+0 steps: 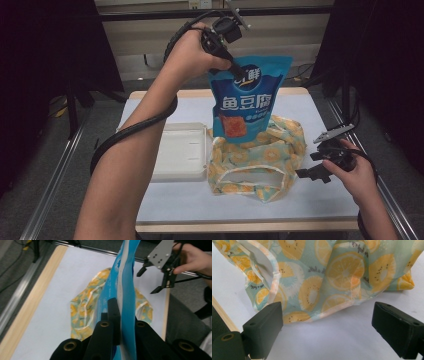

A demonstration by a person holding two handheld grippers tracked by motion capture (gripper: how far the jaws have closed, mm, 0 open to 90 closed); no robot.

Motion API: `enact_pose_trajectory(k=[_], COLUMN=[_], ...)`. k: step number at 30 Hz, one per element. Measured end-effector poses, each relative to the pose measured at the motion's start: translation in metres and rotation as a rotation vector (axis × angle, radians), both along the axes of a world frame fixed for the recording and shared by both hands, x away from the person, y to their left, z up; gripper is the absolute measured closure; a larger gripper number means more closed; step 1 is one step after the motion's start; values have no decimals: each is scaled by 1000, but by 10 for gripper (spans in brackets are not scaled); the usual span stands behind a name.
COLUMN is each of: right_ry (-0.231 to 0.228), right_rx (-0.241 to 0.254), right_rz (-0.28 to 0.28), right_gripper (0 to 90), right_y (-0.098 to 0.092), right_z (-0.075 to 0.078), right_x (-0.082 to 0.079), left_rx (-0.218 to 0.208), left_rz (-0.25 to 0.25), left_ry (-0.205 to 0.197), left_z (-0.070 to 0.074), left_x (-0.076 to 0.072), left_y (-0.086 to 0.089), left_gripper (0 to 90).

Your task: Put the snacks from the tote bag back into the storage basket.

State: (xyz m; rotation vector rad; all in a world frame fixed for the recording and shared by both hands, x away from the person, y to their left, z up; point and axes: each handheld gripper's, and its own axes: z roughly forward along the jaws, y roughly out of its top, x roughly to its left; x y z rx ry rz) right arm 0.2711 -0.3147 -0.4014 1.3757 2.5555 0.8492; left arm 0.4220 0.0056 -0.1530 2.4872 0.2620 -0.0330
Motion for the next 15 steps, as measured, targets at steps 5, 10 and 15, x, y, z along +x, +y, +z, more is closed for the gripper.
enact_pose_trajectory(k=[5, 10, 15], right_ry=[-9, -26, -27], right_rx=[2, 10, 7], right_rz=[0, 8, 5], right_gripper=[98, 98, 98], right_y=[-1, -1, -3], right_z=[2, 3, 4], right_x=[-1, -1, -2], left_rx=[4, 5, 7], left_rz=[15, 28, 31], left_ry=[10, 0, -17], left_z=[0, 0, -1], left_x=[0, 1, 2], left_y=[9, 17, 27], left_gripper=[900, 900, 900])
